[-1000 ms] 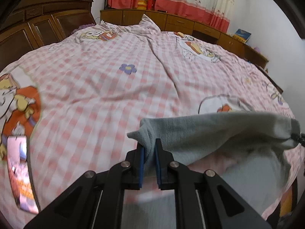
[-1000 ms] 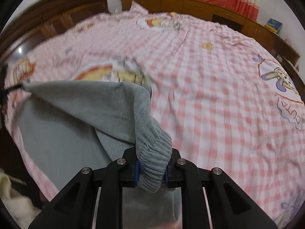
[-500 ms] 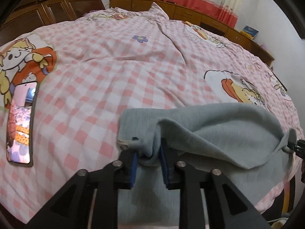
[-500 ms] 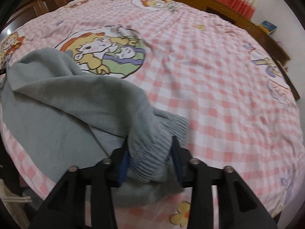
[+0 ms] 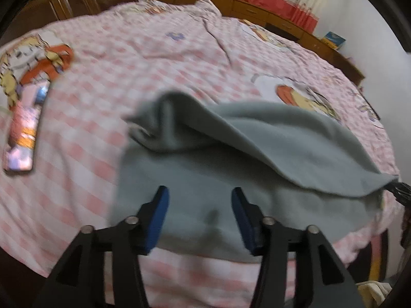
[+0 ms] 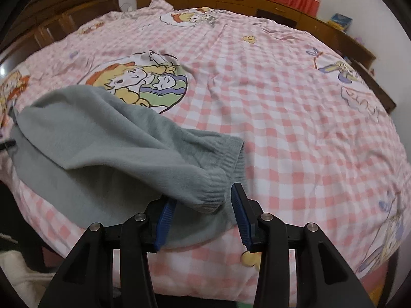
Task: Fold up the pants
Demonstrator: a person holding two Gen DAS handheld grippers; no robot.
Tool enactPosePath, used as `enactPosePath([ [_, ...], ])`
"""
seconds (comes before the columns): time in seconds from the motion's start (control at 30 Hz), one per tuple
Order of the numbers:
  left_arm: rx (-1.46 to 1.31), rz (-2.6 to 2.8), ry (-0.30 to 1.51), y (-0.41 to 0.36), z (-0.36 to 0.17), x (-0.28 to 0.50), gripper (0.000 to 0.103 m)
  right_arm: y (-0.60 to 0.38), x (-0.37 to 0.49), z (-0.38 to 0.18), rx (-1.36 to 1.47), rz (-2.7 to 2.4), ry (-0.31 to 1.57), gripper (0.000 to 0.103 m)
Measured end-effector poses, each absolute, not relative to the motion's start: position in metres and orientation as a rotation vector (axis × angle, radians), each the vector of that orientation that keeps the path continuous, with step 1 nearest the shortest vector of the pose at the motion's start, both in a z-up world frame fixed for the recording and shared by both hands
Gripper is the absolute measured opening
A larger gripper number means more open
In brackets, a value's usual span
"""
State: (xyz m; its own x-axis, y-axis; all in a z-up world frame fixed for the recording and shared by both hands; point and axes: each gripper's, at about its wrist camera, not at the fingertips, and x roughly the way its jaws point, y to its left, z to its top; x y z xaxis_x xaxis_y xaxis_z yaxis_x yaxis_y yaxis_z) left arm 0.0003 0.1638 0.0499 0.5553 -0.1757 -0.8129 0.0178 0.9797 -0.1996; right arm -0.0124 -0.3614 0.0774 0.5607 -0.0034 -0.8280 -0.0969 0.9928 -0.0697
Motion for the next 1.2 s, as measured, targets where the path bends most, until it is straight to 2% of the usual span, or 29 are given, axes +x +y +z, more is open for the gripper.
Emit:
enactPosePath([
  [0.17,-0.125,-0.076,1.026,0.141,0.031,-0.005,0.061,-0.37,-0.03,0.086,-0.076,-0.002,0.962,0.043],
  [0.27,-0.089,-0.043,1.042,0.131,0.03,-0.009,0.066,-0.382,-0.043,0.096,-0.006,-0.037,0.957,0.044],
  [0.4,-0.084,-0.086,1.059,0.116,0.037,-0.007,0.067,-0.391,-0.056,0.1,0.111,-0.052,0.976,0.045],
  [0.7,-0.115,-0.215,1.044,0.087,0.06,0.02,0.068,-0.396,-0.06,0.089,0.632,-0.067,0.947,0.045],
  [0.83,-0.177,-0.234,1.047,0.09,0.065,0.024,0.068,-0.392,-0.045,0.08,0.815,-0.051,0.982,0.052],
  [1.0,-0.251,-0.161,1.014,0.102,0.076,0.024,0.068,-0.387,-0.019,0.061,0.89,-0.024,1.037,0.052],
  [1.2,-0.301,-0.072,0.983,0.105,0.081,0.032,0.068,-0.387,0.0,0.04,0.8,-0.096,1.082,0.052],
])
